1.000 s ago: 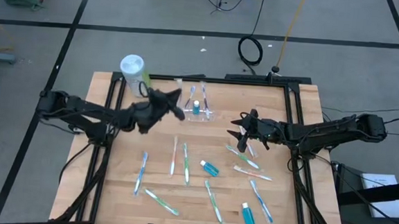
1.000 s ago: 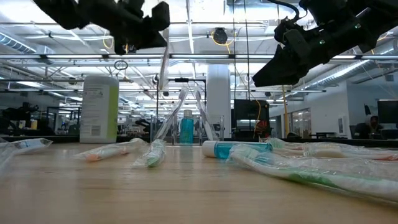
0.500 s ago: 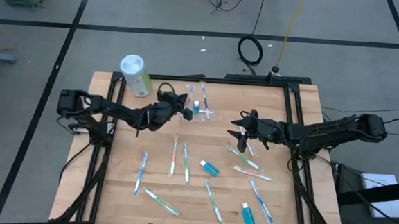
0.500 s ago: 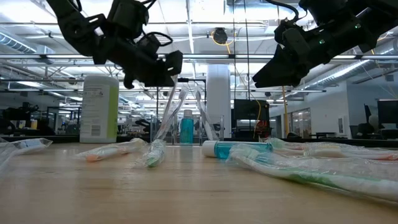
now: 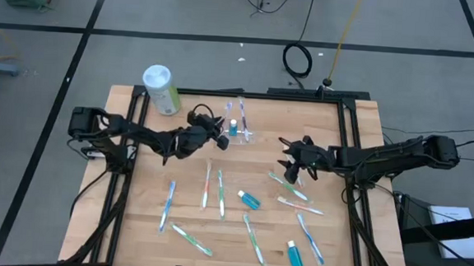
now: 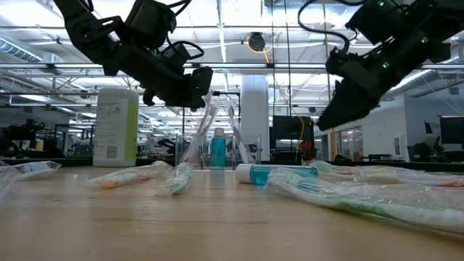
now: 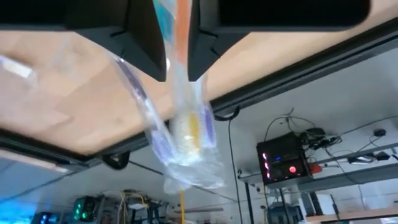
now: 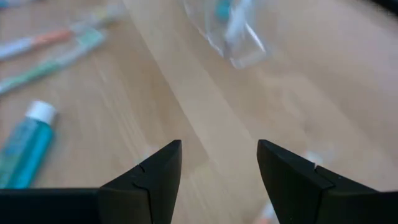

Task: Pick & Place toothbrushing station
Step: Put the orange toothbrush to the left of the transparent organizer, then put the orange toothbrush to the right of the transparent organizer

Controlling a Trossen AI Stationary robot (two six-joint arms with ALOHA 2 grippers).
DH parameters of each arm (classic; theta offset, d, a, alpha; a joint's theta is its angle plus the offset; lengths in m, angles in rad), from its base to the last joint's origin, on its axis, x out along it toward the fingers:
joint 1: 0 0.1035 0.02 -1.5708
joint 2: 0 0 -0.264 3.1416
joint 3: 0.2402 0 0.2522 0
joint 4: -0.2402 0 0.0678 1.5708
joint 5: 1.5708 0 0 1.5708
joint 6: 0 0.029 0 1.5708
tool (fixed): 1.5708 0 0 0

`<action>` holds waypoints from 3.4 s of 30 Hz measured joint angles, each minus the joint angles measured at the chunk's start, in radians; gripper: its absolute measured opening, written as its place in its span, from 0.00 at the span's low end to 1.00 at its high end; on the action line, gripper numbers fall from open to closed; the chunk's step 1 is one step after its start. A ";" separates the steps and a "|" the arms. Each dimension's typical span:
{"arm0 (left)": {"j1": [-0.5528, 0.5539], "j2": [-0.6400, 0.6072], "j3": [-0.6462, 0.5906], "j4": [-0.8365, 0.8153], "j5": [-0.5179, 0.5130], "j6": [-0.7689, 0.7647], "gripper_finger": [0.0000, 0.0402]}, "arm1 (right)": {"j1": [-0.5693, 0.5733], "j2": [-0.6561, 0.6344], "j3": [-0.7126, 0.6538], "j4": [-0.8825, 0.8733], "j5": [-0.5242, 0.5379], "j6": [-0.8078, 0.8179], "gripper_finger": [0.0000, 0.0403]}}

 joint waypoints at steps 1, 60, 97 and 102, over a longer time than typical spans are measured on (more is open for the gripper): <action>-0.003 0.000 0.000 -0.012 0.001 0.000 0.20 | 0.000 0.001 0.000 -0.031 0.001 0.022 0.50; -0.196 -0.196 0.001 -0.180 0.162 -0.101 0.24 | -0.072 0.238 -0.238 1.393 -0.105 -0.254 0.04; -0.195 -0.196 0.001 -0.162 0.174 -0.059 0.24 | -0.207 0.903 0.421 1.398 0.212 -0.400 0.05; -0.200 -0.196 0.001 -0.169 0.176 -0.040 0.24 | -0.209 0.950 0.429 1.398 0.262 -0.398 0.05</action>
